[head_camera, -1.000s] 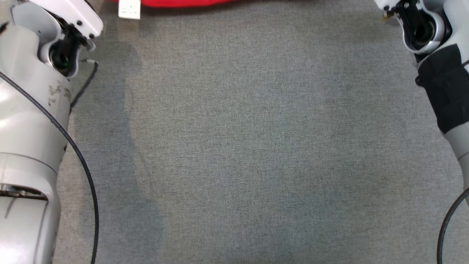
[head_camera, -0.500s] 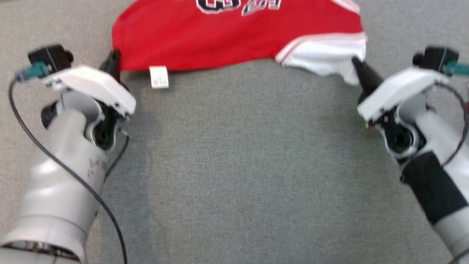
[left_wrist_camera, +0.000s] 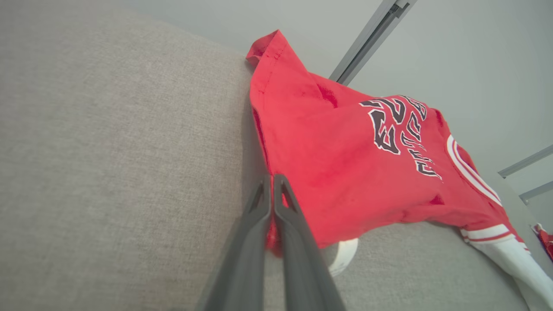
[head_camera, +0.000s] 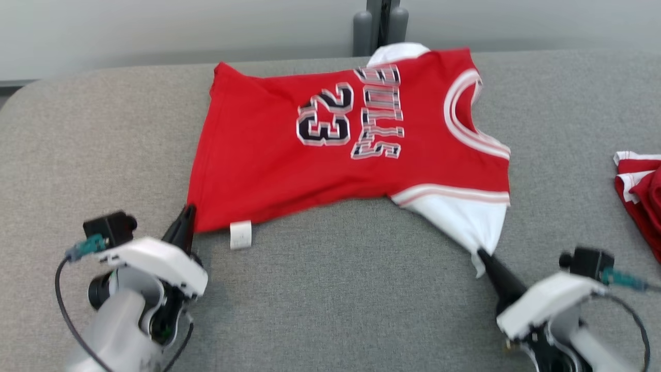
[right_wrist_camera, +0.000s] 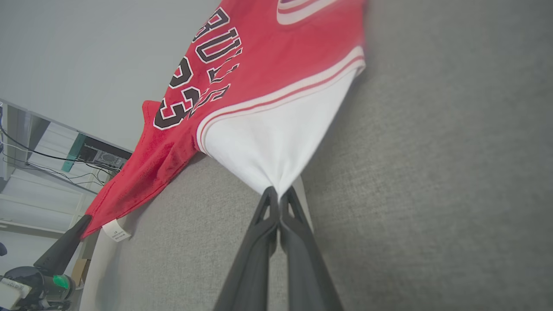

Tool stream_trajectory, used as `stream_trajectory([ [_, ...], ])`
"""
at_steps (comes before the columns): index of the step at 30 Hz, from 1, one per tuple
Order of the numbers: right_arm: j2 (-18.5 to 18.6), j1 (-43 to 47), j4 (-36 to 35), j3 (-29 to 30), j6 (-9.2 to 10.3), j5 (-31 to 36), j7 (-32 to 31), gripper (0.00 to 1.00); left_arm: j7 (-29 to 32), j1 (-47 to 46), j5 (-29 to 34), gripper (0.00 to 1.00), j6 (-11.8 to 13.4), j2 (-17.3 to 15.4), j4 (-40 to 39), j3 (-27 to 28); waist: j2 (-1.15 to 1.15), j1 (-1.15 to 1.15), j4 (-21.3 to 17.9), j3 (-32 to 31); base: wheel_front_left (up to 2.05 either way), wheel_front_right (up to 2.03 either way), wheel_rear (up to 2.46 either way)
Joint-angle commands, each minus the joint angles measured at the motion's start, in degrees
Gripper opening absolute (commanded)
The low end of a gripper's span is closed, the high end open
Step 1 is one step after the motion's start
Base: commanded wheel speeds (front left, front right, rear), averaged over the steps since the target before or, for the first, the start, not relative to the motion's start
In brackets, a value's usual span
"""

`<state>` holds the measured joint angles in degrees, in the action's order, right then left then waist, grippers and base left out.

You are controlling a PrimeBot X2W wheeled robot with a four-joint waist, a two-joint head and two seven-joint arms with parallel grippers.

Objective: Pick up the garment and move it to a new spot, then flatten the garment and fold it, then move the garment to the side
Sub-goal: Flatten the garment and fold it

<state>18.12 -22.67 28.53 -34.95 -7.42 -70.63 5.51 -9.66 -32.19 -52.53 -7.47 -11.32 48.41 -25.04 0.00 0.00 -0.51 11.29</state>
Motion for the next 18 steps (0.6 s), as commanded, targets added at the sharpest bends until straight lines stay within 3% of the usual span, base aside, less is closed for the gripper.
stream_trajectory([
  [1,0.5,5.0,-2.5,1.1,-0.14,-1.3,1.4,0.00,0.6,3.6,-0.7,0.00,0.0,-1.3,-2.5,-0.1,0.00,0.00,0.3,-1.7,0.00,0.00,0.00],
  [9,1.9,18.6,-10.9,4.9,-0.14,-2.4,2.6,0.00,2.3,14.7,-2.2,0.00,4.0,-5.8,-14.6,1.3,0.00,0.00,0.1,-3.6,0.00,0.00,0.00],
  [18,1.2,32.9,-19.0,10.5,-0.14,-0.1,-1.8,0.00,6.3,31.5,-4.5,0.00,13.3,-10.1,-34.5,2.5,0.00,0.00,-0.5,-4.8,0.00,0.00,0.00],
])
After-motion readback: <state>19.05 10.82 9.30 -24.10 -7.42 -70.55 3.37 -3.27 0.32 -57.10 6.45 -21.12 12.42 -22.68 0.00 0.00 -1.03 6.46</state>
